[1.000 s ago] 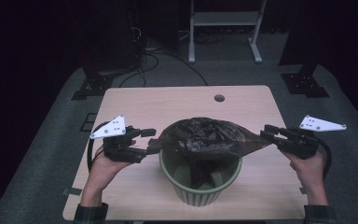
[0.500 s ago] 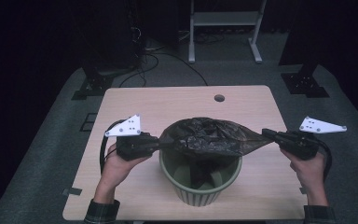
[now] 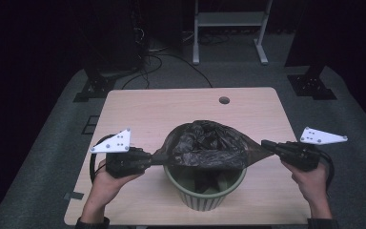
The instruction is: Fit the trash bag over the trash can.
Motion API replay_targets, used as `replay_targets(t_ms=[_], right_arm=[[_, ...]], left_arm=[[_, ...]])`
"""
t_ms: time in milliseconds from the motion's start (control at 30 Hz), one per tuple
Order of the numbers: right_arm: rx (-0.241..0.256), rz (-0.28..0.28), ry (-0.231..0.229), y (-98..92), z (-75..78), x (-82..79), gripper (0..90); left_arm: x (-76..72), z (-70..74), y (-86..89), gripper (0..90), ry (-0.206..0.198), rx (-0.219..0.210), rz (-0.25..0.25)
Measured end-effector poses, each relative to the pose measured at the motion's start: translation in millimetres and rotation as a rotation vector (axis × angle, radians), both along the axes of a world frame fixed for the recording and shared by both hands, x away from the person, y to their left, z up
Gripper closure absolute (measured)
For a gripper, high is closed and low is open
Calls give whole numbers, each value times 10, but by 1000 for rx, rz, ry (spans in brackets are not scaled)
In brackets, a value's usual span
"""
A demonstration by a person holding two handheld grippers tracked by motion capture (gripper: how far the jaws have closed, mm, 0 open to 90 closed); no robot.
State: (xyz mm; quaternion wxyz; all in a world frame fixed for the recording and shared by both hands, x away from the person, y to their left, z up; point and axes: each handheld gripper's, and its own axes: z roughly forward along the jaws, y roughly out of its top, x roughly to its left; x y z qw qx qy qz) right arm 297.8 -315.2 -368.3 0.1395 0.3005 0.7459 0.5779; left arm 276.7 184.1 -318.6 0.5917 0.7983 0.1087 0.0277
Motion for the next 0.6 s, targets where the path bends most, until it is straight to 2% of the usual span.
replay_targets(t_ms=[67,133,400,500,600], right_arm=[[-6,-1,-7,14,6,-32,898],[11,10,-2,-1,32,-51,821],[60,16,3,-98,74,-120,693],[85,39,9,-116,82,-134,639],[75,68,-6,-110,92,-179,602]], left_arm=[[-48,-32,26,897,8,-4,-2],[-87,-60,46,897,18,-2,-5],[-246,-193,137,897,54,1,-16],[-267,-228,147,897,63,-3,-16],[-272,-236,148,897,66,-2,-16]])
